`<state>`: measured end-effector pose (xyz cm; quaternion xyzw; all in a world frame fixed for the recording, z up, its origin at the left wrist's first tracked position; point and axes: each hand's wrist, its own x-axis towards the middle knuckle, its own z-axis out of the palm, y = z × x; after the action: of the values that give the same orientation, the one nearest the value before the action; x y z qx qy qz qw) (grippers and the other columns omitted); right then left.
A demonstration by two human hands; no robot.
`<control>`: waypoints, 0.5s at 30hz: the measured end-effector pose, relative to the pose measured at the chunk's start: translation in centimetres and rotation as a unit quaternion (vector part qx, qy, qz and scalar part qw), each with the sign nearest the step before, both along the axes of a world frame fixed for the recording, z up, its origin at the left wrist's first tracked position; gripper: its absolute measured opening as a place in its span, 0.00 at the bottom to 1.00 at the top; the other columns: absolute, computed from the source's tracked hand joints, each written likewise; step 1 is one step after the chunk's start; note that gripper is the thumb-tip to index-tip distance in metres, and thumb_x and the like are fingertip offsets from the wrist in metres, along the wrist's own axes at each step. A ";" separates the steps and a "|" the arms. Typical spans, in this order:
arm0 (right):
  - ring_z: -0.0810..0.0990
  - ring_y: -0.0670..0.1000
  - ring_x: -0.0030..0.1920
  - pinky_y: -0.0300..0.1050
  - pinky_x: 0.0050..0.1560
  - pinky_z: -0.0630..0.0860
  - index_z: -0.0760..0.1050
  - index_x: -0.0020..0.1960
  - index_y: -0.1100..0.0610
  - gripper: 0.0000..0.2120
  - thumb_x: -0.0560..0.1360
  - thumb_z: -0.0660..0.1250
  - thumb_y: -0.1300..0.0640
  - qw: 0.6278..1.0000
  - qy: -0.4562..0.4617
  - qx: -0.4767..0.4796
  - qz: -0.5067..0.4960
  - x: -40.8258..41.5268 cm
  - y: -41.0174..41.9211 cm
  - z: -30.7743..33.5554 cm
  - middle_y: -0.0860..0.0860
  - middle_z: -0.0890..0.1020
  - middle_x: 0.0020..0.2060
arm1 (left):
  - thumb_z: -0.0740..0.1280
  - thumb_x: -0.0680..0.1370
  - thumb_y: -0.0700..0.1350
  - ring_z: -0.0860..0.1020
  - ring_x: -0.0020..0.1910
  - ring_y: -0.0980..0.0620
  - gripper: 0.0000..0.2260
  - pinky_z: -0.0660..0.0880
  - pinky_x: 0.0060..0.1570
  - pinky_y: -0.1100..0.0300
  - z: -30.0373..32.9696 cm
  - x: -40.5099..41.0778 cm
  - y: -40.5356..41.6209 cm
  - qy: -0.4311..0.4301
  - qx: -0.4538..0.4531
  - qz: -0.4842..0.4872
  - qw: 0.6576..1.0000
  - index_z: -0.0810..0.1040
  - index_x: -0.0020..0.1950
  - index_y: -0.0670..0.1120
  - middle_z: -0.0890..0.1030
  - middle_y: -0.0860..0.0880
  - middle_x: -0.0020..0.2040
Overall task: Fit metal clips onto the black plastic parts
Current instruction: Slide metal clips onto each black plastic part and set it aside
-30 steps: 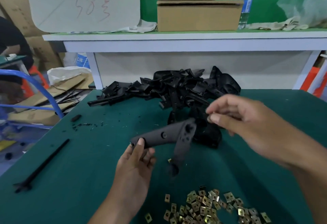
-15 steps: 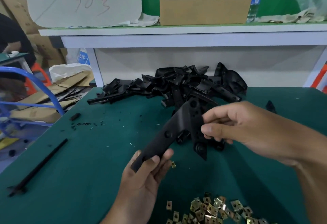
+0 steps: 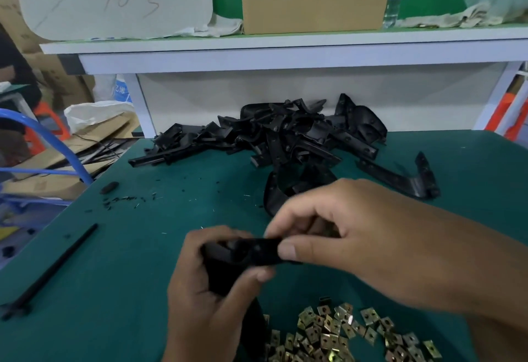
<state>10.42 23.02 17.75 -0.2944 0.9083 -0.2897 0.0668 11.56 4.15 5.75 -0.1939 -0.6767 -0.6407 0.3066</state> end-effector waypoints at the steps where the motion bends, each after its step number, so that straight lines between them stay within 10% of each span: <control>1: 0.80 0.33 0.45 0.35 0.40 0.75 0.77 0.55 0.33 0.08 0.76 0.67 0.40 0.999 -0.014 -0.047 -0.003 -0.1 0.0 0.0 0.31 0.81 0.44 | 0.75 0.70 0.66 0.81 0.35 0.48 0.15 0.78 0.38 0.57 0.3 0.2 0.1 -0.021 0.047 -0.001 0.999 0.78 0.49 0.60 0.83 0.45 0.39; 7: 0.82 0.41 0.40 0.32 0.38 0.75 0.82 0.48 0.43 0.06 0.72 0.71 0.44 0.973 -0.108 -0.202 0.015 -1.9 0.8 0.0 0.45 0.85 0.42 | 0.82 0.60 0.64 0.79 0.26 0.47 0.23 0.76 0.27 0.59 0.7 0.9 1.2 -0.199 0.245 -0.175 0.933 0.83 0.43 0.49 0.81 0.41 0.31; 15: 0.86 0.51 0.45 0.38 0.40 0.80 0.81 0.48 0.59 0.11 0.70 0.76 0.55 0.949 -0.190 -0.252 0.008 -2.9 1.5 -0.9 0.57 0.87 0.45 | 0.85 0.53 0.63 0.80 0.29 0.50 0.28 0.77 0.29 0.62 -0.8 0.6 1.9 -0.259 0.262 -0.200 0.908 0.86 0.43 0.46 0.82 0.42 0.34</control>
<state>7.51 24.48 16.89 -0.2481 0.7735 -0.5596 0.1642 12.14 6.03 4.98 -0.0652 -0.4869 -0.8706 0.0259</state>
